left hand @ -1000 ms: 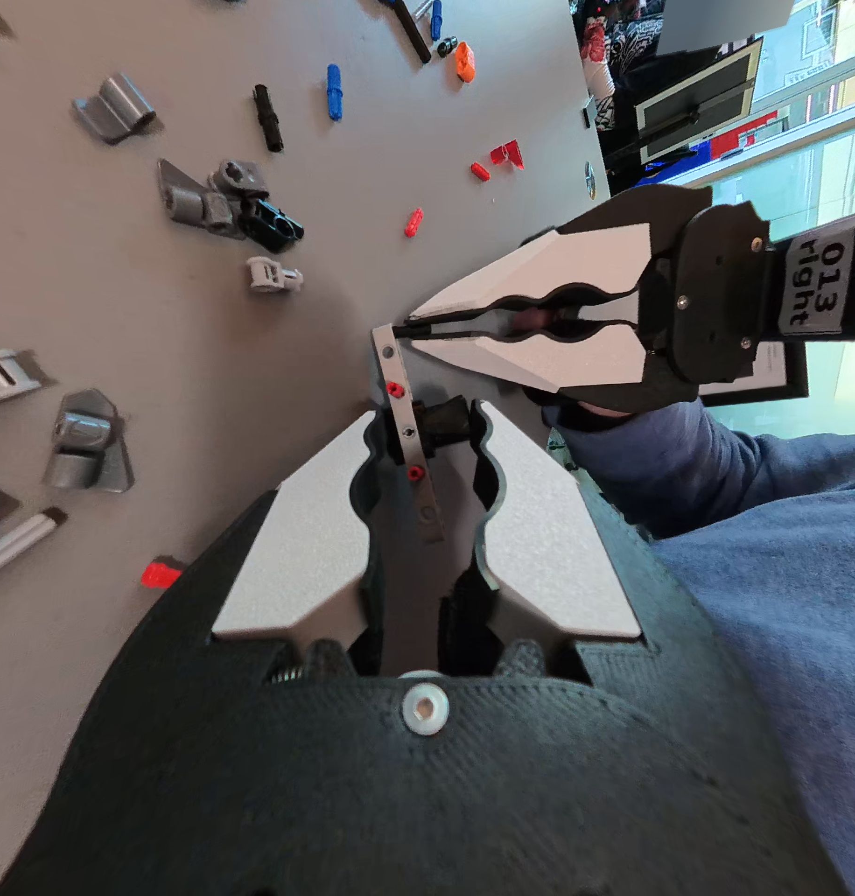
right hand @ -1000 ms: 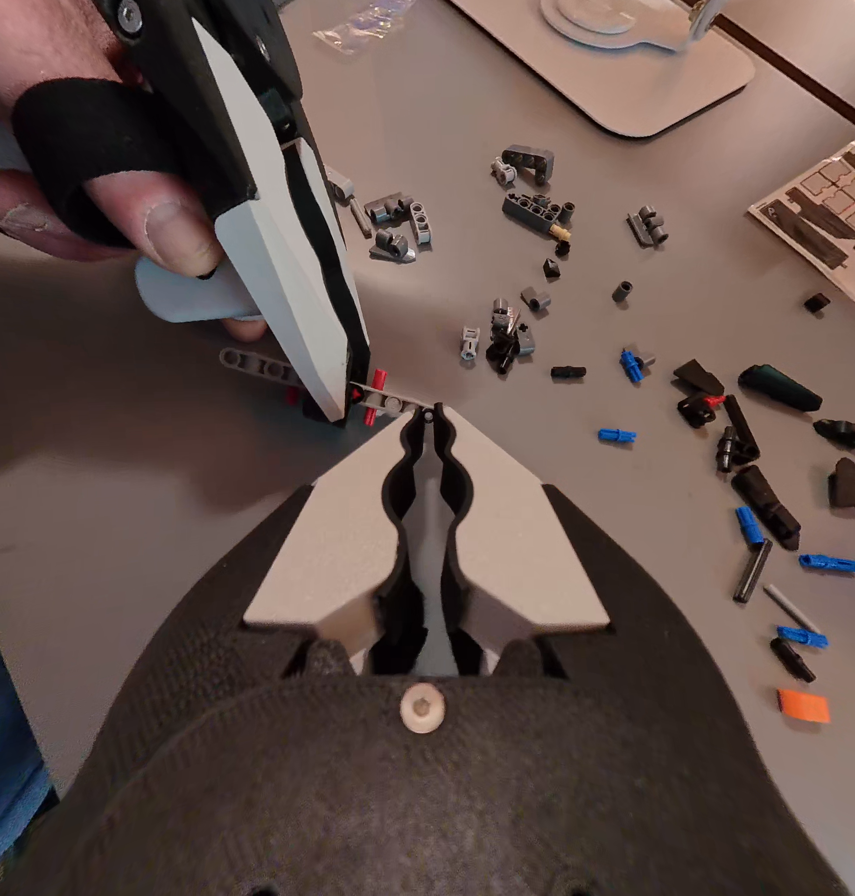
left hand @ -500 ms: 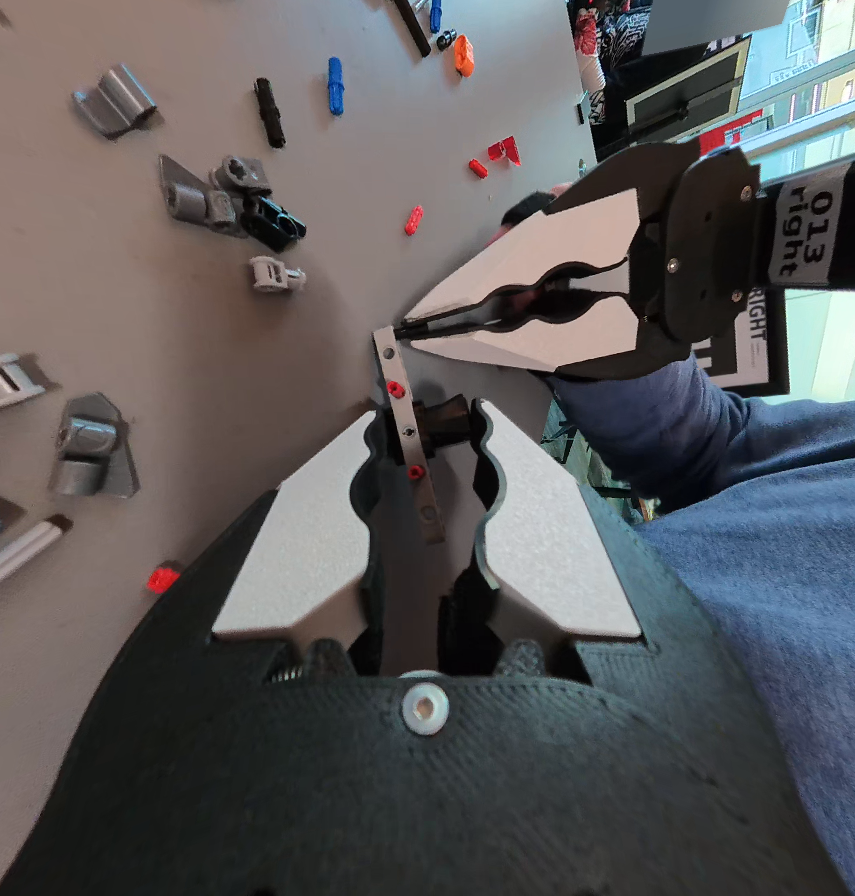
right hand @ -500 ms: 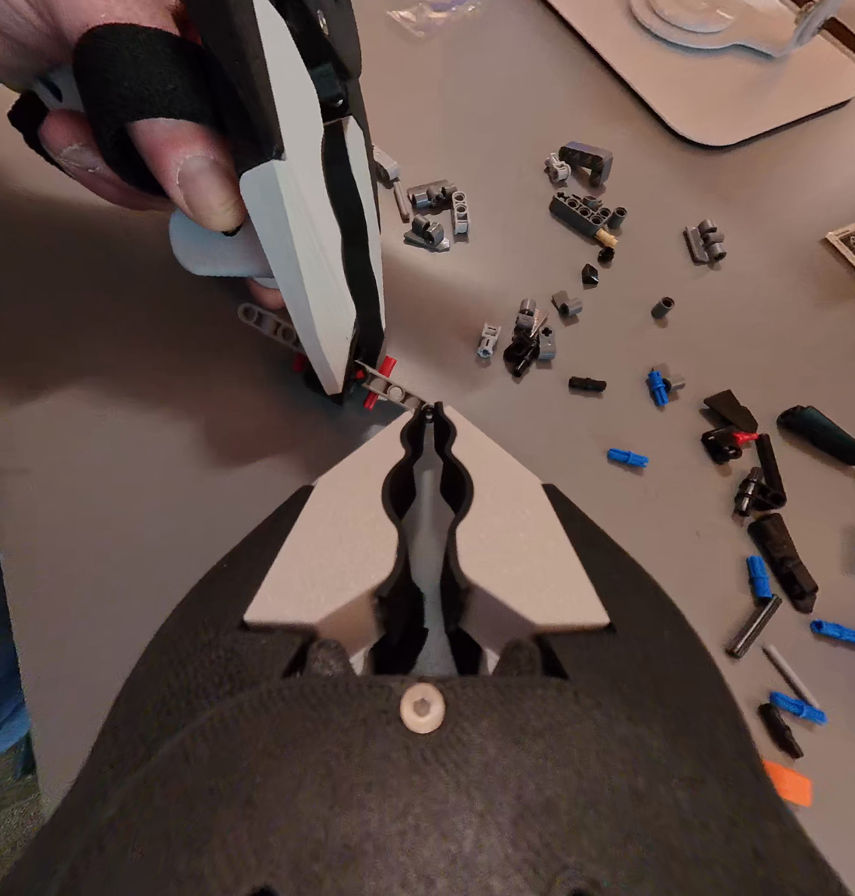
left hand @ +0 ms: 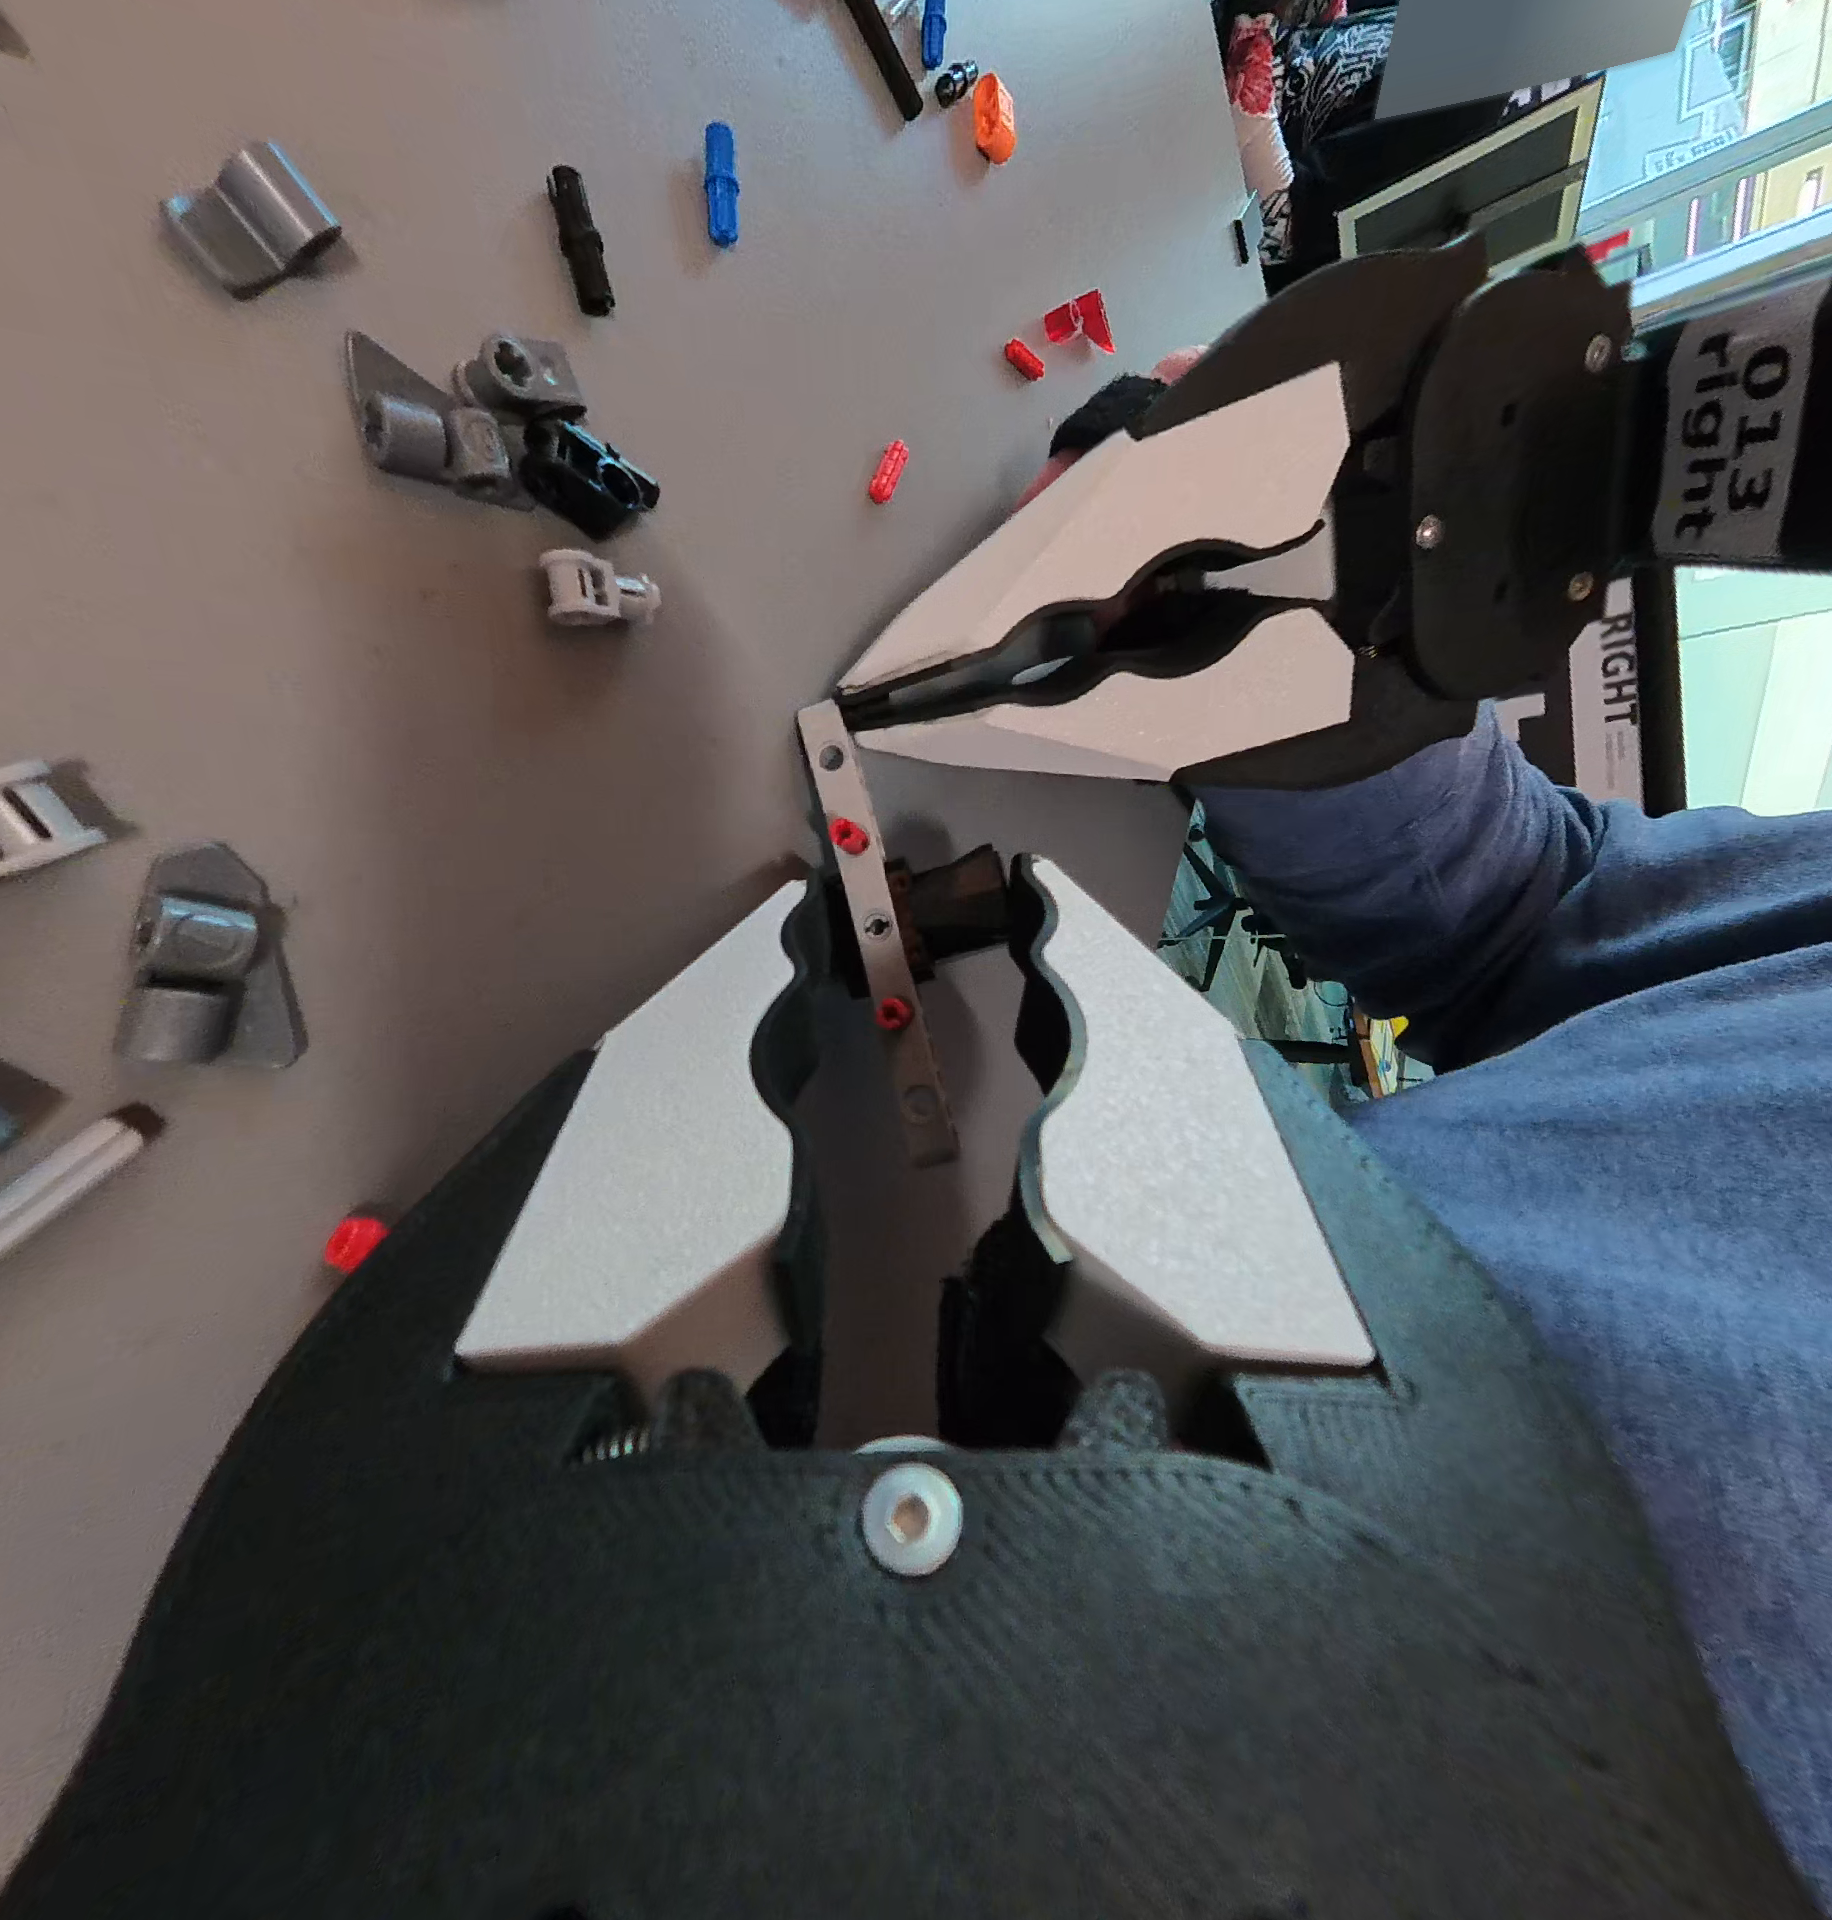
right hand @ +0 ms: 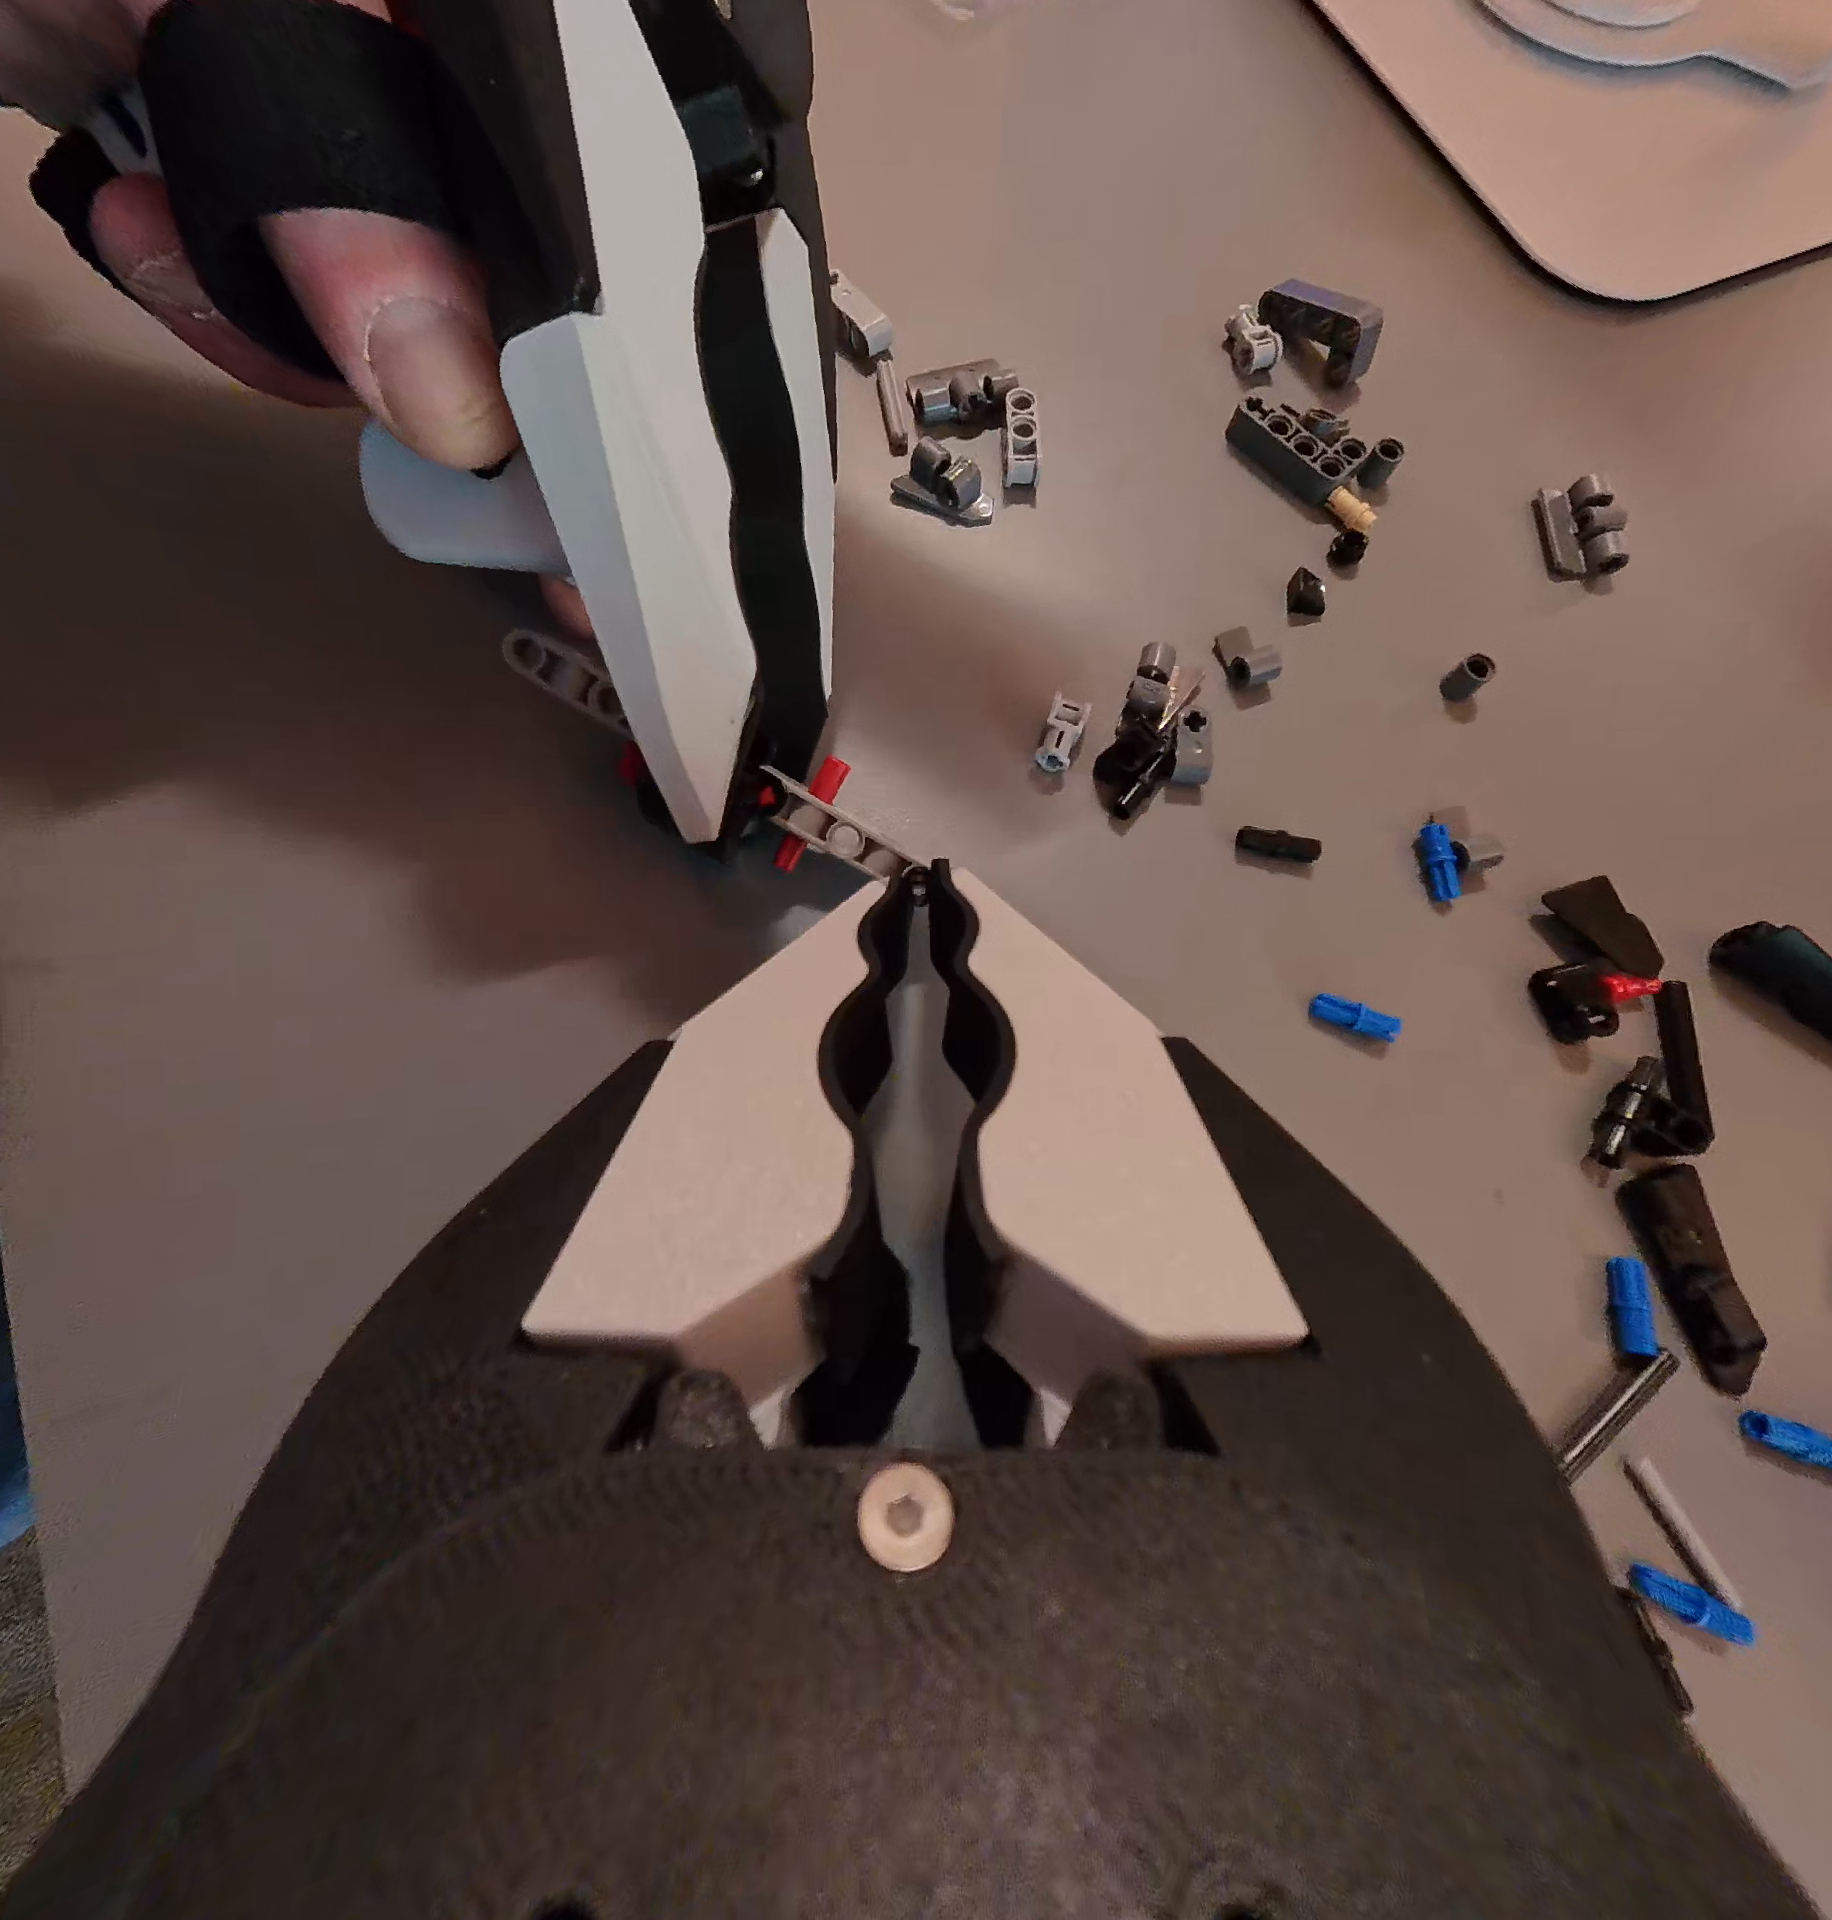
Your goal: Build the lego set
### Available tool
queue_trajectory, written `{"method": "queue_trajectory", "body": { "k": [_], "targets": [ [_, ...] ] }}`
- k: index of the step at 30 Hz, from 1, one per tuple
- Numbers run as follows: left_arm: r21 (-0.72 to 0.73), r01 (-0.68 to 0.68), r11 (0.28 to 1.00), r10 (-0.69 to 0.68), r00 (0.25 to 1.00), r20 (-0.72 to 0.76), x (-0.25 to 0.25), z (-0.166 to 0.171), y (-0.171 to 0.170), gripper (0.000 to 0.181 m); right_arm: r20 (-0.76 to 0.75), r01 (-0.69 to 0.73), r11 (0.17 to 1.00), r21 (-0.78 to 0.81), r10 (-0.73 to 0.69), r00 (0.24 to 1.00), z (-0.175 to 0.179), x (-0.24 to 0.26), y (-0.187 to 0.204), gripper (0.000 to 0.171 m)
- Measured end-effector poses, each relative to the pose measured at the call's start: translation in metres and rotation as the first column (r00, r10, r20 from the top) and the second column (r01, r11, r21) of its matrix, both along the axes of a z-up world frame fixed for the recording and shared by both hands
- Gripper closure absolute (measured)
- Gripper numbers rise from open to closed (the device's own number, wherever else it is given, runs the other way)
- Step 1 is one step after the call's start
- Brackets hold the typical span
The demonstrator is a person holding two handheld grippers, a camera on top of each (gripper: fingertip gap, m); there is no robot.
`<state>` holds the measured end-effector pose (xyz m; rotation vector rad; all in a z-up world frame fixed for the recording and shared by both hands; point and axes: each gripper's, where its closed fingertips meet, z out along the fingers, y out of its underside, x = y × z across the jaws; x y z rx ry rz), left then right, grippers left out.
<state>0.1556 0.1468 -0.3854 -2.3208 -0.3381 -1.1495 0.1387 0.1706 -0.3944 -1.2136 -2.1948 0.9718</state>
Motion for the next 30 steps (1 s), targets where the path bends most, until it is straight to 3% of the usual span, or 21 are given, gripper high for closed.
{"method": "queue_trajectory", "body": {
  "k": [2, 5, 10, 14, 18, 21, 27, 30],
  "targets": [
    [-0.001, 0.001, 1.000, -0.001, 1.000, -0.005, -0.001, 0.000, 0.000, 0.148, 0.012, 0.000, 1.000, -0.009, 0.000, 1.000, 0.000, -0.001, 0.000, 0.170],
    [0.006, -0.009, 1.000, 0.009, 1.000, -0.011, -0.001, 0.001, 0.000, 0.148, 0.060, 0.039, 0.987, -0.154, -0.030, 0.998, 0.005, 0.000, 0.001, 0.165],
    [0.075, -0.003, 0.997, 0.017, 0.981, -0.192, -0.009, 0.001, 0.000, 0.148, 0.079, 0.077, 0.989, -0.129, -0.068, 0.995, 0.013, 0.008, 0.008, 0.150],
    [0.123, 0.103, 0.987, -0.030, 0.871, -0.490, -0.019, -0.002, 0.003, 0.148, 0.083, 0.132, 0.982, -0.133, -0.122, 0.989, 0.013, 0.016, 0.020, 0.156],
    [0.106, 0.254, 0.961, -0.117, 0.725, -0.679, -0.011, -0.006, 0.010, 0.147, 0.061, 0.183, 0.974, -0.132, -0.176, 0.982, 0.019, 0.019, 0.030, 0.152],
    [0.089, 0.302, 0.949, -0.142, 0.665, -0.733, -0.008, -0.010, 0.009, 0.146, 0.055, 0.199, 0.973, -0.114, -0.194, 0.980, 0.024, 0.018, 0.034, 0.150],
    [0.120, 0.306, 0.945, -0.123, 0.669, -0.733, -0.007, -0.002, 0.004, 0.127, 0.021, 0.177, 0.984, -0.030, -0.176, 0.984, 0.033, -0.002, 0.047, 0.152],
    [0.138, 0.295, 0.946, -0.105, 0.678, -0.727, -0.010, 0.004, -0.003, 0.125, 0.038, 0.075, 0.995, 0.059, -0.077, 0.996, 0.024, -0.020, 0.057, 0.154]
  ]
}}
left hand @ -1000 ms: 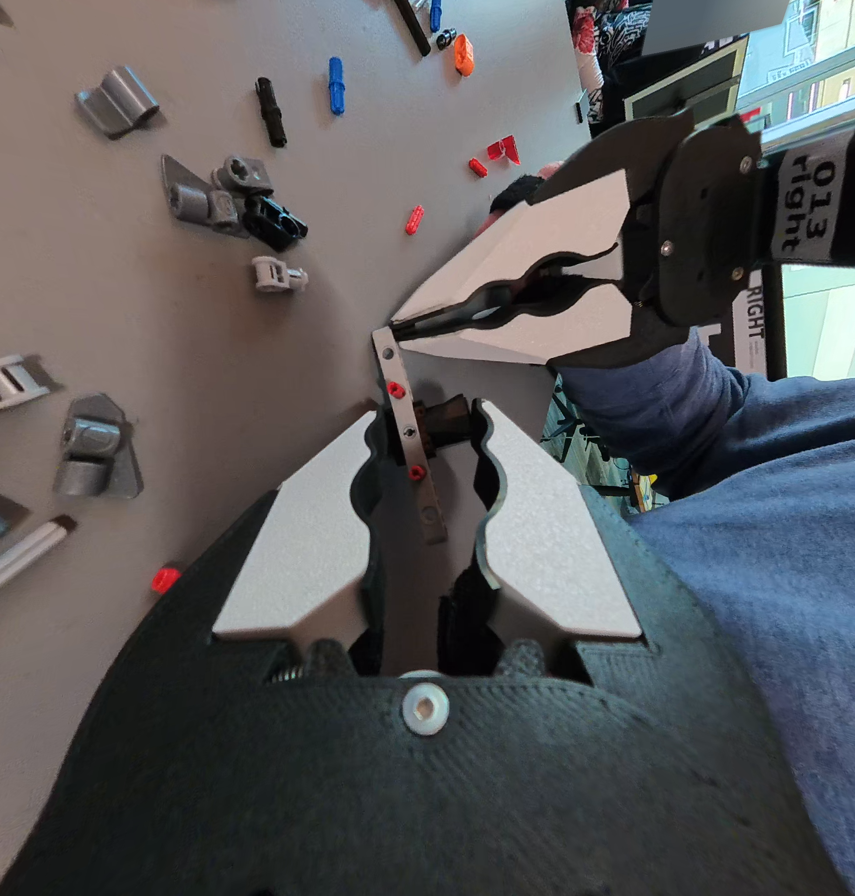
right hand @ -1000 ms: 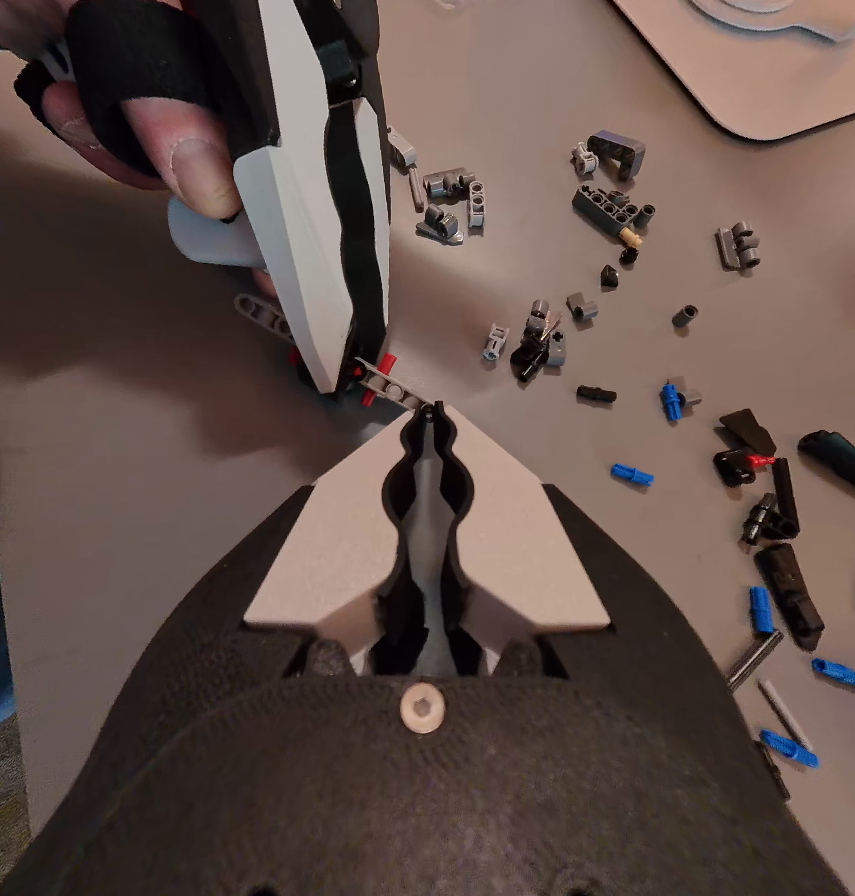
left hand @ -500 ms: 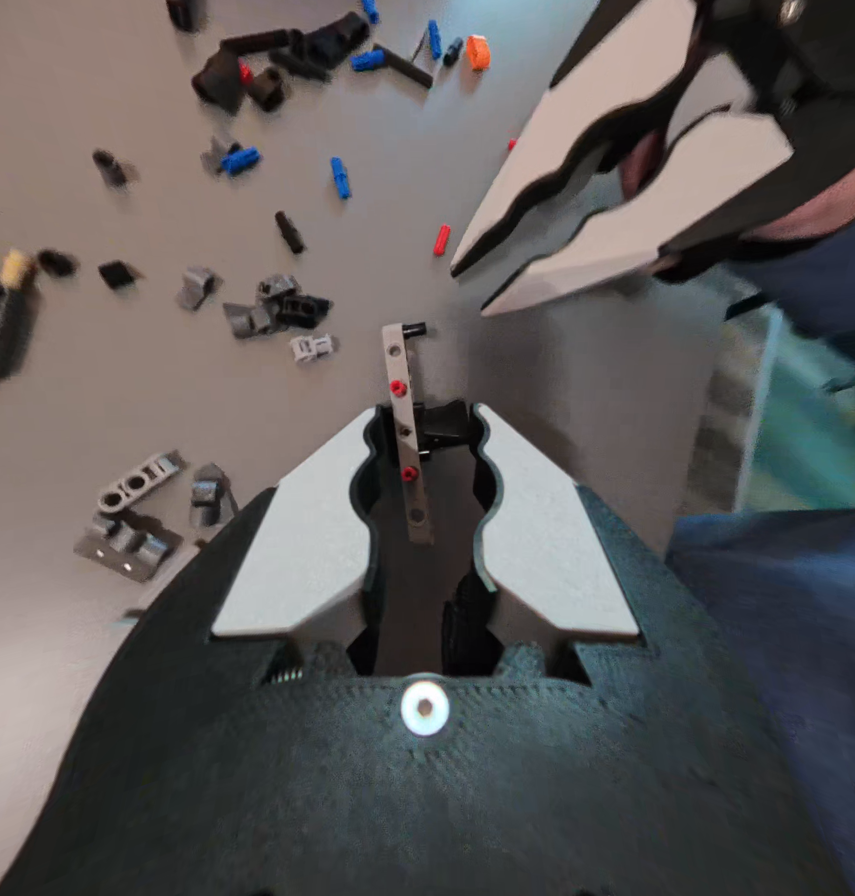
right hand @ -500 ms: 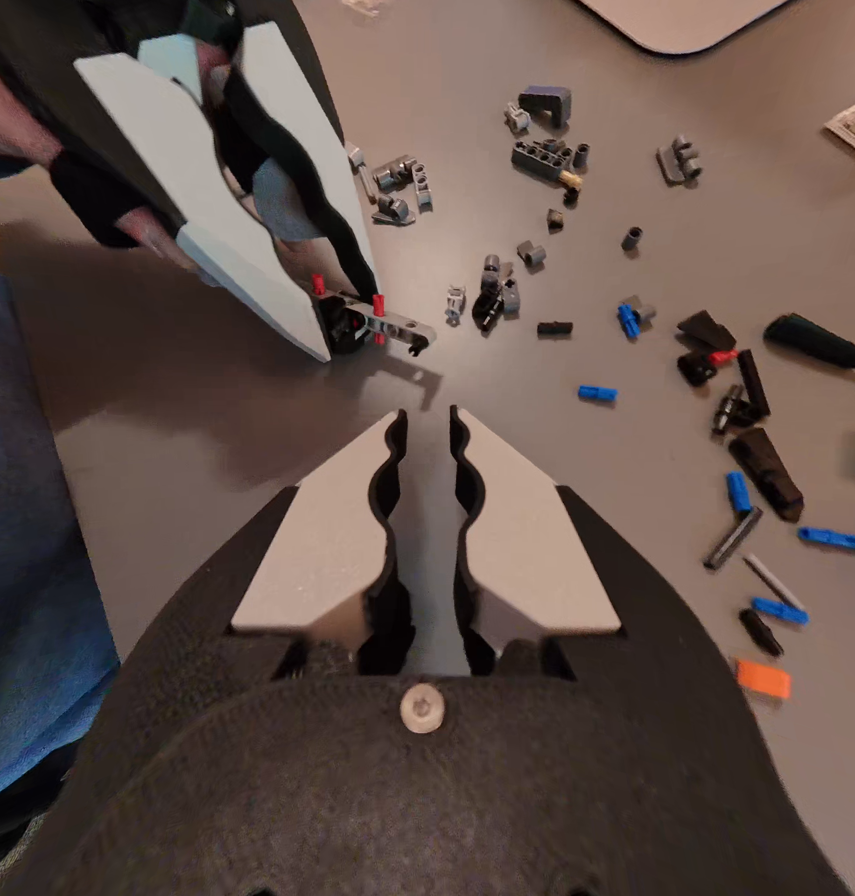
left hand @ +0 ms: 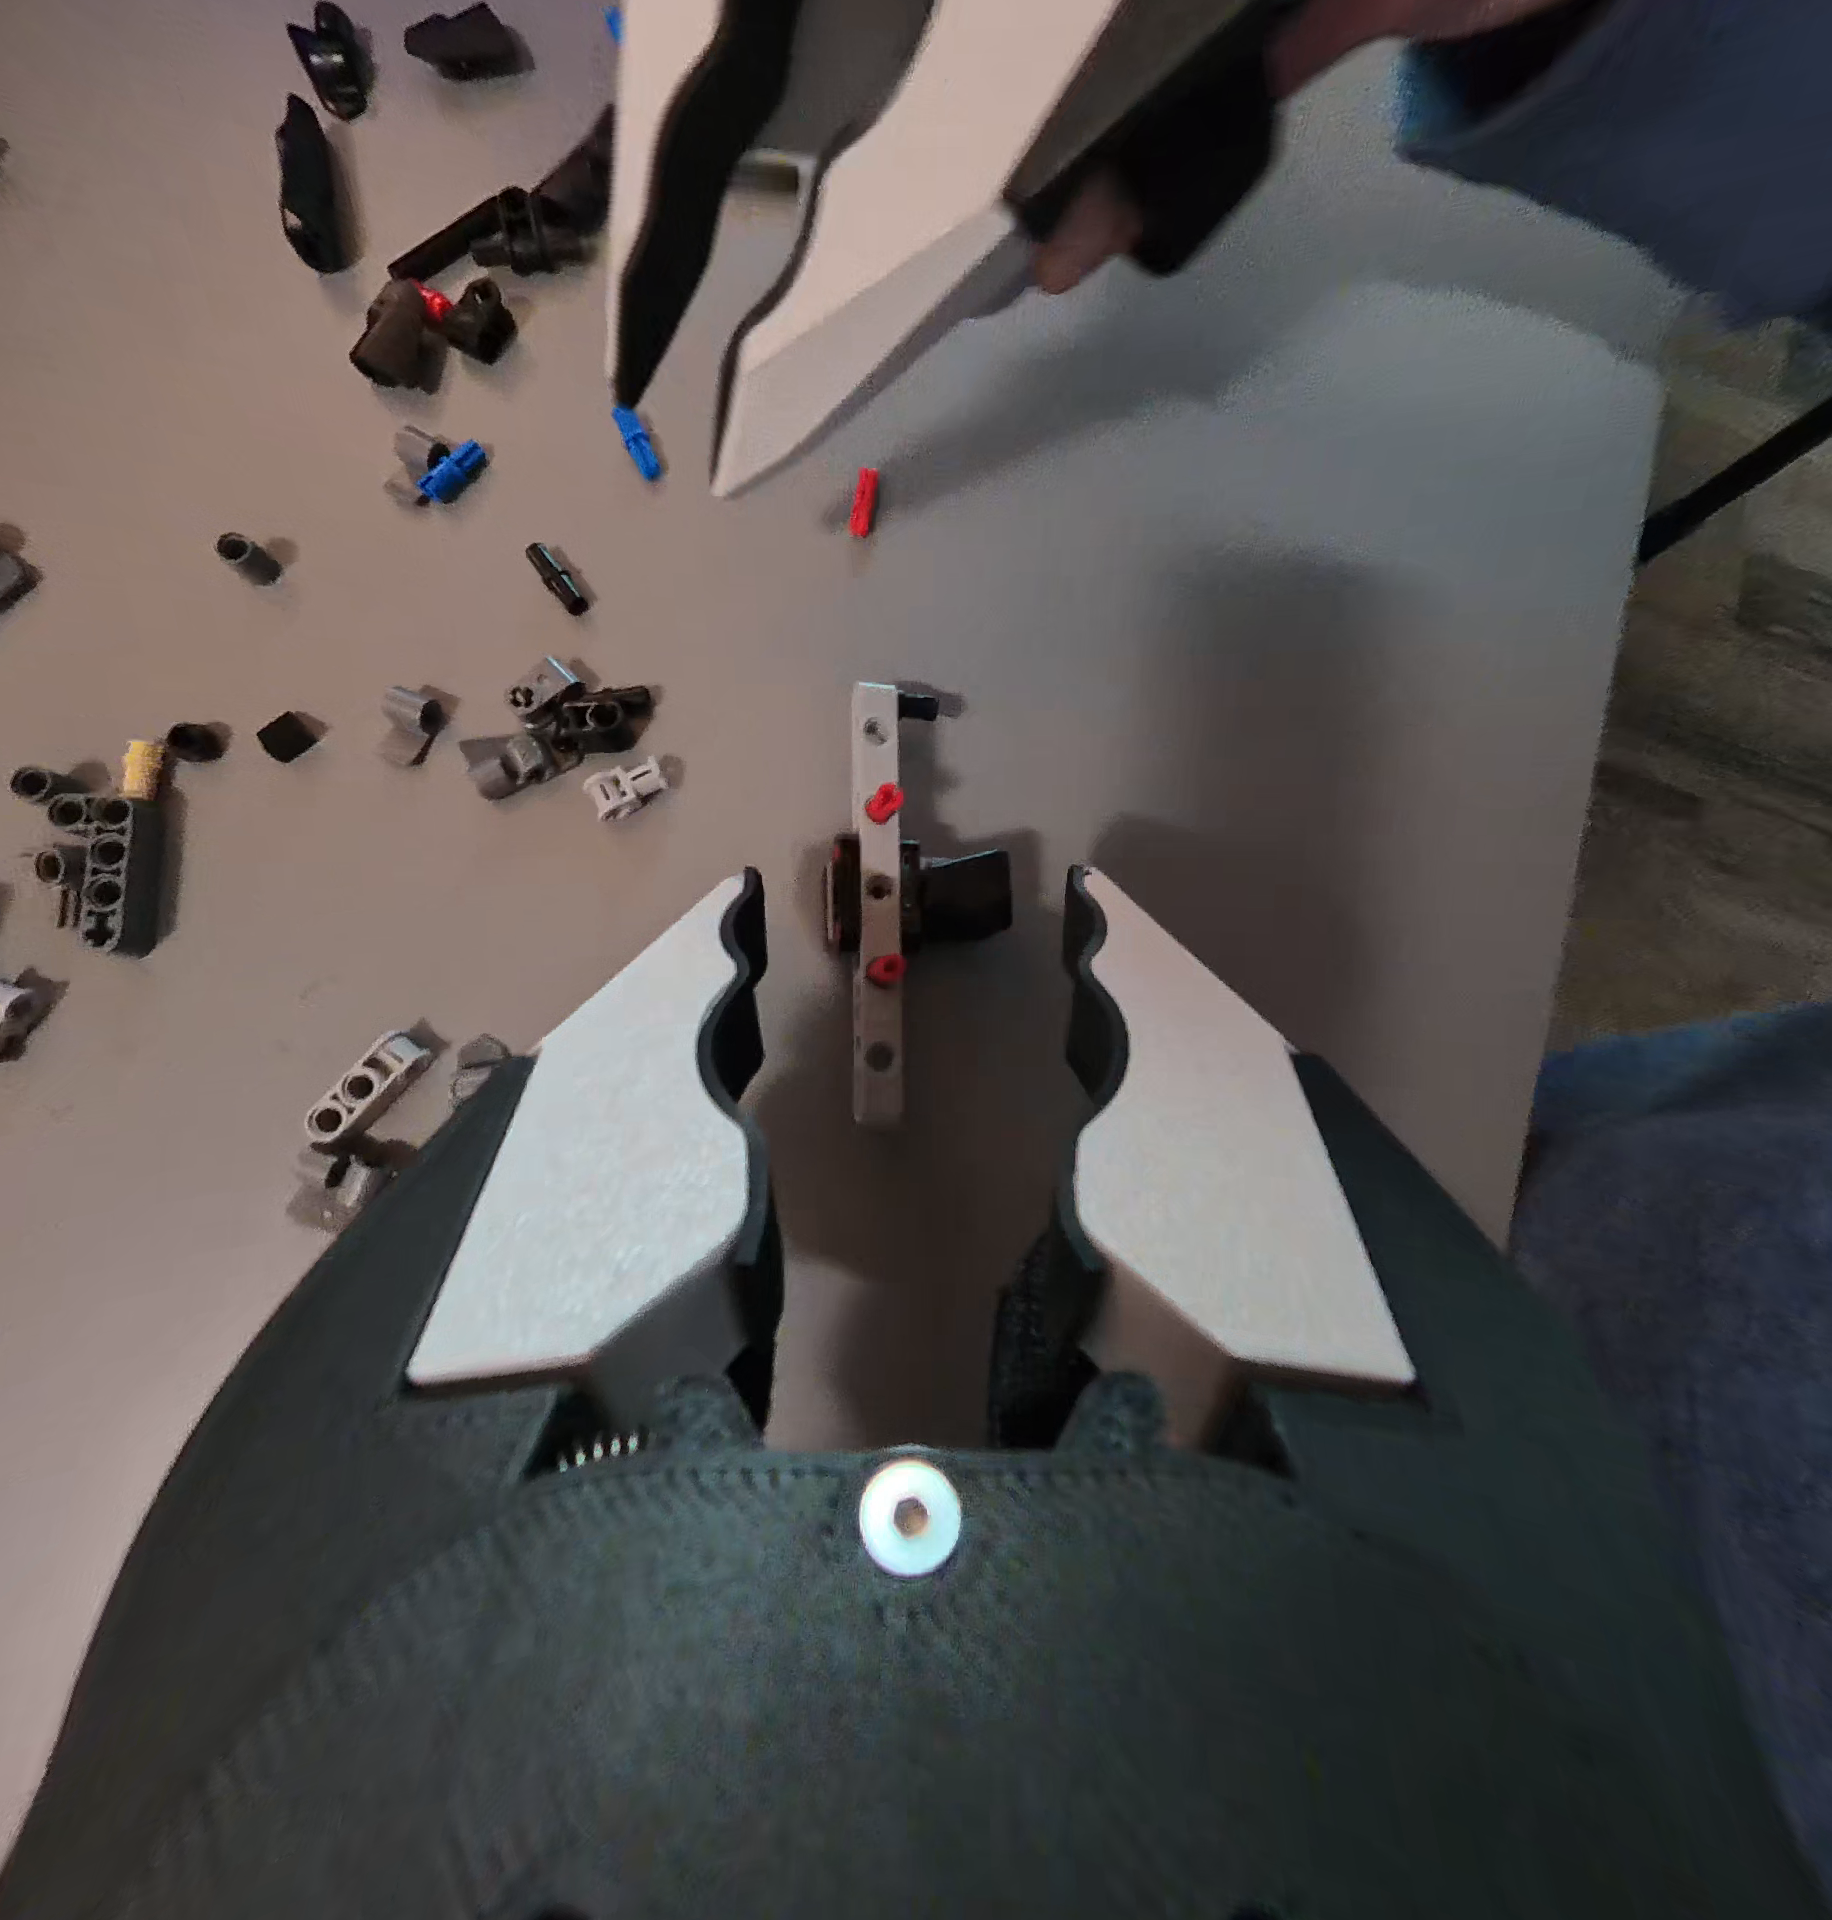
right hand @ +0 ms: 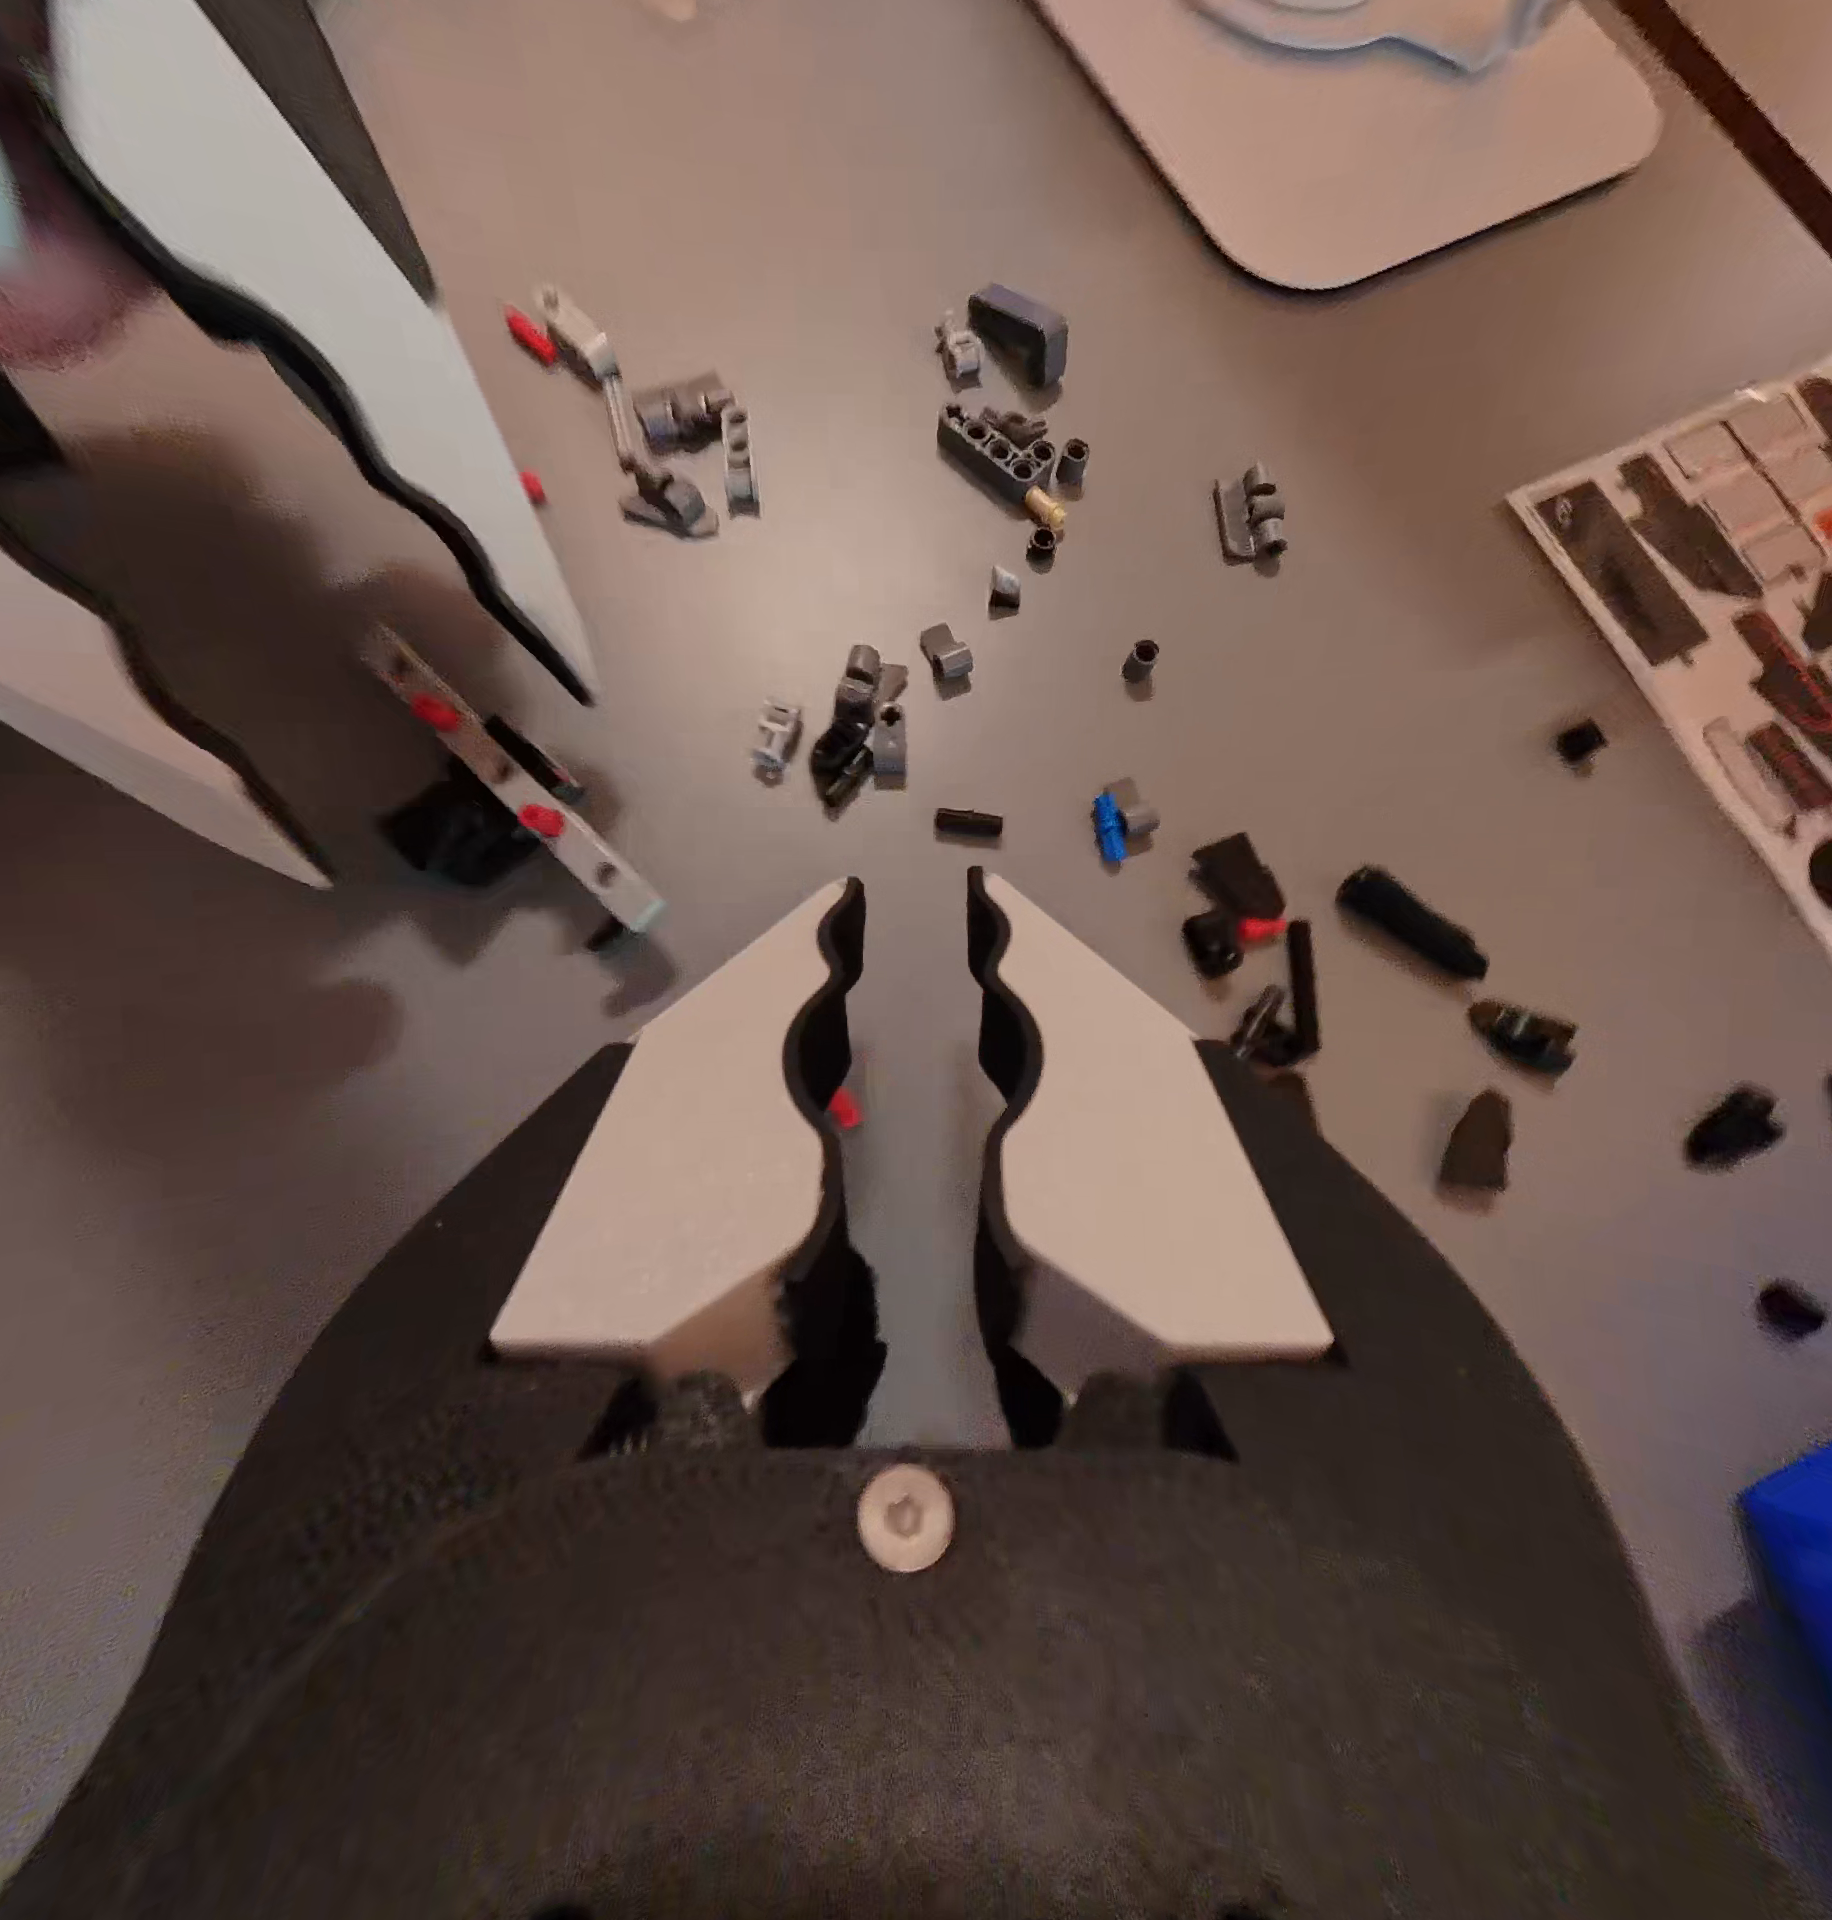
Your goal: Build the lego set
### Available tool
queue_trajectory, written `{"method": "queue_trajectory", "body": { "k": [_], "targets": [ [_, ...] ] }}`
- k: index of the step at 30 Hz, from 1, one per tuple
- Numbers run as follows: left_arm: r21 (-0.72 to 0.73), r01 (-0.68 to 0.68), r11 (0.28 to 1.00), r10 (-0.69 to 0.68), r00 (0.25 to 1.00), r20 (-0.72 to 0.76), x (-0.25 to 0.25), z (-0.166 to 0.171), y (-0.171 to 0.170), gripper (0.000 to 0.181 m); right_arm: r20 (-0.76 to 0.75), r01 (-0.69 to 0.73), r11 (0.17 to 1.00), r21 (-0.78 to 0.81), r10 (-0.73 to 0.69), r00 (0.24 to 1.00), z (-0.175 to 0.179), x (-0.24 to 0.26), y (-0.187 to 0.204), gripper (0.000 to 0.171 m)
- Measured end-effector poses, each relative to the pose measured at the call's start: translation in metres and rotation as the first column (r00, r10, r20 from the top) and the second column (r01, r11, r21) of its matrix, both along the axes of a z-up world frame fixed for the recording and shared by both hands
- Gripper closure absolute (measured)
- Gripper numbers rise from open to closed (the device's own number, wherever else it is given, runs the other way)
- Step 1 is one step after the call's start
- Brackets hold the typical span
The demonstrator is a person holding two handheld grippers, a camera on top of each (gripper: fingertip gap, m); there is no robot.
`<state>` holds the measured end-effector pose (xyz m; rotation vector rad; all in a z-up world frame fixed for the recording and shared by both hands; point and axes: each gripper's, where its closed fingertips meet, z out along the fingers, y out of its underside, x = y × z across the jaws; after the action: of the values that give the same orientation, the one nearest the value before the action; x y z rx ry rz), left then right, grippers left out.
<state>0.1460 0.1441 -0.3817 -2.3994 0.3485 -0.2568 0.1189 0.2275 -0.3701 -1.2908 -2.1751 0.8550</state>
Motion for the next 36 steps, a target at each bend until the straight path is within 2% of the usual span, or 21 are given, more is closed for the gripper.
{"method": "queue_trajectory", "body": {
  "k": [6, 11, 14, 19, 28, 32, 36],
  "targets": [
    [0.047, -0.028, 0.999, 0.028, 1.000, 0.008, -0.011, 0.014, -0.012, 0.127, 0.115, -0.310, 0.939, 0.150, 0.295, 0.949, -0.018, -0.027, 0.008, 0.155],
    [0.062, -0.053, 0.997, 0.052, 0.999, 0.014, -0.017, 0.018, -0.023, 0.129, 0.197, -0.474, 0.872, 0.124, 0.447, 0.873, -0.027, -0.031, 0.007, 0.155],
    [0.075, -0.062, 0.995, 0.060, 0.998, 0.020, -0.018, 0.020, -0.026, 0.130, 0.248, -0.531, 0.840, 0.108, 0.495, 0.833, -0.033, -0.028, 0.004, 0.162],
    [0.095, -0.067, 0.993, 0.066, 0.998, 0.022, -0.023, 0.022, -0.022, 0.132, 0.272, -0.545, 0.836, 0.057, 0.513, 0.814, -0.034, -0.027, 0.000, 0.170],
    [0.178, -0.014, 0.984, 0.036, 0.993, -0.116, -0.043, 0.031, 0.012, 0.144, 0.236, -0.419, 0.900, -0.118, 0.435, 0.869, -0.019, -0.019, -0.009, 0.171],
    [0.241, 0.076, 0.968, -0.008, 0.963, -0.270, -0.048, 0.042, 0.033, 0.148, 0.178, -0.383, 0.871, -0.309, 0.449, 0.876, 0.015, -0.013, -0.027, 0.171],
    [0.277, 0.245, 0.929, -0.098, 0.886, -0.453, -0.040, 0.050, 0.043, 0.152, 0.168, -0.369, 0.813, -0.451, 0.484, 0.859, 0.041, -0.007, -0.038, 0.171]
  ]
}}
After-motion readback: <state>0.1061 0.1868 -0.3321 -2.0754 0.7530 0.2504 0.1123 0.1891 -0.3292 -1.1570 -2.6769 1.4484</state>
